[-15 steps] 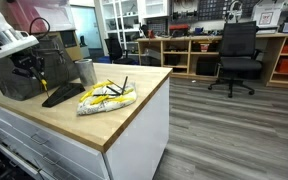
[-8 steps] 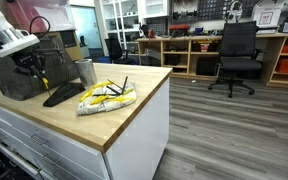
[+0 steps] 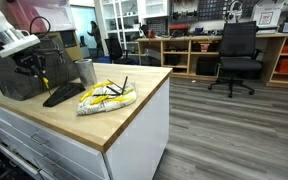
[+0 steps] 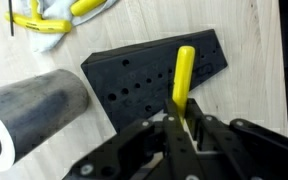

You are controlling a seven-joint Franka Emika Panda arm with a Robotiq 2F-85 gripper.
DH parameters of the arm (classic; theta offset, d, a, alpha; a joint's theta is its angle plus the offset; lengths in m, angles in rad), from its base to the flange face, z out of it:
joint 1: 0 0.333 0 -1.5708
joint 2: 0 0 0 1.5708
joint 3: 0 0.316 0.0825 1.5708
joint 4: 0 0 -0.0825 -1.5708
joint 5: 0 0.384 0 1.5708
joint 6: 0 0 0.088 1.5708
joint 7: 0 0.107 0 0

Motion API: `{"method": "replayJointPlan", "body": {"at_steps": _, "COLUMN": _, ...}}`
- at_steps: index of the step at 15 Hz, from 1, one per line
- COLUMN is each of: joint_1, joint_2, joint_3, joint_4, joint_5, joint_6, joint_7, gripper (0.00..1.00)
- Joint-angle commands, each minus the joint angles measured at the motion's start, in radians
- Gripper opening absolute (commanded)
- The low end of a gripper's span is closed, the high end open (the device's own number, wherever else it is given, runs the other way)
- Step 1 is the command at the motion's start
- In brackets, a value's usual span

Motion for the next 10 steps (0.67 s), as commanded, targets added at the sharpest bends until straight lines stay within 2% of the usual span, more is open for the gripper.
{"method": "replayJointPlan", "body": {"at_steps": 1, "joint_1": 0.011, "joint_2": -0.012, "joint_3": -0.005, "joint_4": -0.004, "joint_5": 0.027, "joint_6": 0.005, "joint_7": -0.037, "gripper": 0.04}}
{"method": "replayJointPlan", "body": {"at_steps": 10, "joint_1": 0.016, "joint_2": -0.078, "joint_3": -0.004, "joint_4": -0.016, "joint_5": 0.018, "joint_6": -0.035, "joint_7": -0.043, "gripper": 0.04}}
